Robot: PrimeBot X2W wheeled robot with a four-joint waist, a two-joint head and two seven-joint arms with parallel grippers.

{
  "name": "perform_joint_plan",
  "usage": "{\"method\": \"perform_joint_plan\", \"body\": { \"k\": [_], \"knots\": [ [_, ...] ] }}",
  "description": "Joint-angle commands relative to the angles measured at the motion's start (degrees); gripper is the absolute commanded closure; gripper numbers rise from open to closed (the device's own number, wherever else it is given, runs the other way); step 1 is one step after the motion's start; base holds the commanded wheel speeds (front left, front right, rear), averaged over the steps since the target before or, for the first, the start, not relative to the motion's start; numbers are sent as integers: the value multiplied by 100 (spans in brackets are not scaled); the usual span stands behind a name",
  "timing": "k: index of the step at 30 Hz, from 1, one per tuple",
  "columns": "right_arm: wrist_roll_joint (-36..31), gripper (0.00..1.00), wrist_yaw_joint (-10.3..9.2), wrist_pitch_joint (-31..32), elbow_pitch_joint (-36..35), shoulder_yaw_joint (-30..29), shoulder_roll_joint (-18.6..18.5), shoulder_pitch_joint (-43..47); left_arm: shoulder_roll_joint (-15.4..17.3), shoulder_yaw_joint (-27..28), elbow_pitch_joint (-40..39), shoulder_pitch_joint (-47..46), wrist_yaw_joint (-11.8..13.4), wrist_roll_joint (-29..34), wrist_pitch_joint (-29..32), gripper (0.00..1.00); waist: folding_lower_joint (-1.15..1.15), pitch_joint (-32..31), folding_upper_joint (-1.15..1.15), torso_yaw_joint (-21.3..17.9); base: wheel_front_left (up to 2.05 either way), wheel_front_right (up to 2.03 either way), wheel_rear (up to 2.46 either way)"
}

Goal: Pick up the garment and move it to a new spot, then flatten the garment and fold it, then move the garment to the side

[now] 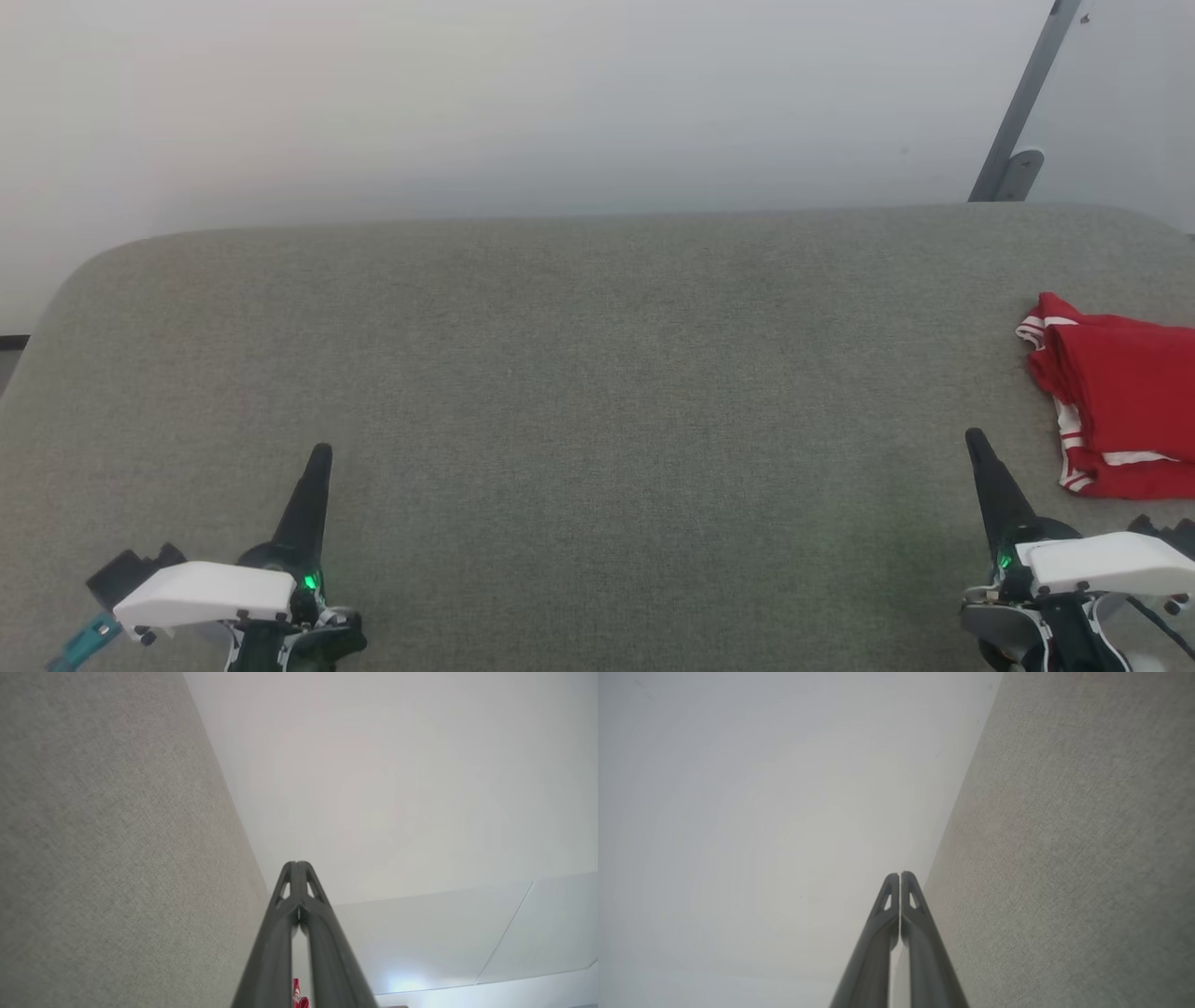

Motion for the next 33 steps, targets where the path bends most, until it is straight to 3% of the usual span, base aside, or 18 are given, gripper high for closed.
{"method": "perform_joint_plan", "body": {
  "k": [1, 25, 33],
  "knots": [
    [152, 100, 3, 41, -62, 13, 26, -95, -26, 38, -45, -107, -23, -88, 52, 100, 0, 3, 0, -5, 0, 0, 0],
    [1093, 100, 2, 248, -113, 23, 55, -147, -208, 147, -56, -215, -28, -785, 286, 100, 0, 37, 0, -73, 0, 0, 0],
    [1064, 100, 2, 243, -110, 23, 54, -141, -202, 144, -55, -215, -28, -770, 285, 100, 0, 37, 0, -73, 0, 0, 0]
  ]
}}
